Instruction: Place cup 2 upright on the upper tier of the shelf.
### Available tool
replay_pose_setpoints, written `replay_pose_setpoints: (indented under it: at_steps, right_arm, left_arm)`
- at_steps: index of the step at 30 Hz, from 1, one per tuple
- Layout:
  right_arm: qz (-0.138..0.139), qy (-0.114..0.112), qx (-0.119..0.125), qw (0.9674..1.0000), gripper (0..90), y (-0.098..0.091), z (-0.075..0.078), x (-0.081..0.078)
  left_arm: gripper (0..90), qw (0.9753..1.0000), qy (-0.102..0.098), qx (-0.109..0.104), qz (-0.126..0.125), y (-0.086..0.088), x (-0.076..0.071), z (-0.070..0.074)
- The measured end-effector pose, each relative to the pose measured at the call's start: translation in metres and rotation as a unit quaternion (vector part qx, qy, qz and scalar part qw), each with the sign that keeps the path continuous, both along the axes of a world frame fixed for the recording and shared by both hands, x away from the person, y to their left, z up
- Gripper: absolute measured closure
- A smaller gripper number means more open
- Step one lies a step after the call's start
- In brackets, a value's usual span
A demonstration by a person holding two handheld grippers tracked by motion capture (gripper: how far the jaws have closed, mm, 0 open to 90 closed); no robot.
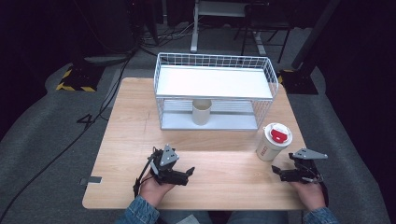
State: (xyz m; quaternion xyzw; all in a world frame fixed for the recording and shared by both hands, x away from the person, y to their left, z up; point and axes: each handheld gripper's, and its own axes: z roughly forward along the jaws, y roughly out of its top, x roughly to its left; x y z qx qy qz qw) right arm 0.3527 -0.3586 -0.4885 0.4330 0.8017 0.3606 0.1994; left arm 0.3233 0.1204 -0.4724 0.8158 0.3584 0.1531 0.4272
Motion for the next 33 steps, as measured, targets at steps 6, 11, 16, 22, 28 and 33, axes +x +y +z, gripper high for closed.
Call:
replay_pose_setpoints:
  at_steps: [6, 11, 16, 22, 28, 33]
  right_arm:
    - [0.005, -0.014, 0.013, 0.9998, 3.1, 0.002, 0.008, -0.001]
    - [0.002, -0.028, 0.031, 0.9991, 0.7, 0.005, 0.014, 0.002]
    - [0.007, -0.048, 0.057, 0.9972, 0.4, 0.009, 0.017, 0.007]
    - [0.011, -0.077, 0.084, 0.9934, 0.4, 0.014, 0.02, 0.014]
    - [0.02, -0.094, 0.11, 0.9893, 0.4, 0.018, 0.019, 0.024]
    - [0.021, -0.106, 0.117, 0.9873, 0.4, 0.02, 0.018, 0.029]
  left_arm:
    - [1.8, 0.9989, 0.032, 0.033, 0.001, 0.005, -0.005, -0.015]
    - [1.8, 0.9975, 0.037, 0.059, 0.004, 0.006, -0.009, -0.02]
    - [1.8, 0.9965, 0.041, 0.073, 0.003, 0.006, -0.013, -0.023]
    - [1.6, 0.9954, 0.049, 0.082, 0.007, 0.009, -0.016, -0.028]
    - [0.2, 0.9944, 0.058, 0.087, 0.012, 0.011, -0.017, -0.032]
    - [0.1, 0.9939, 0.064, 0.088, 0.015, 0.013, -0.018, -0.033]
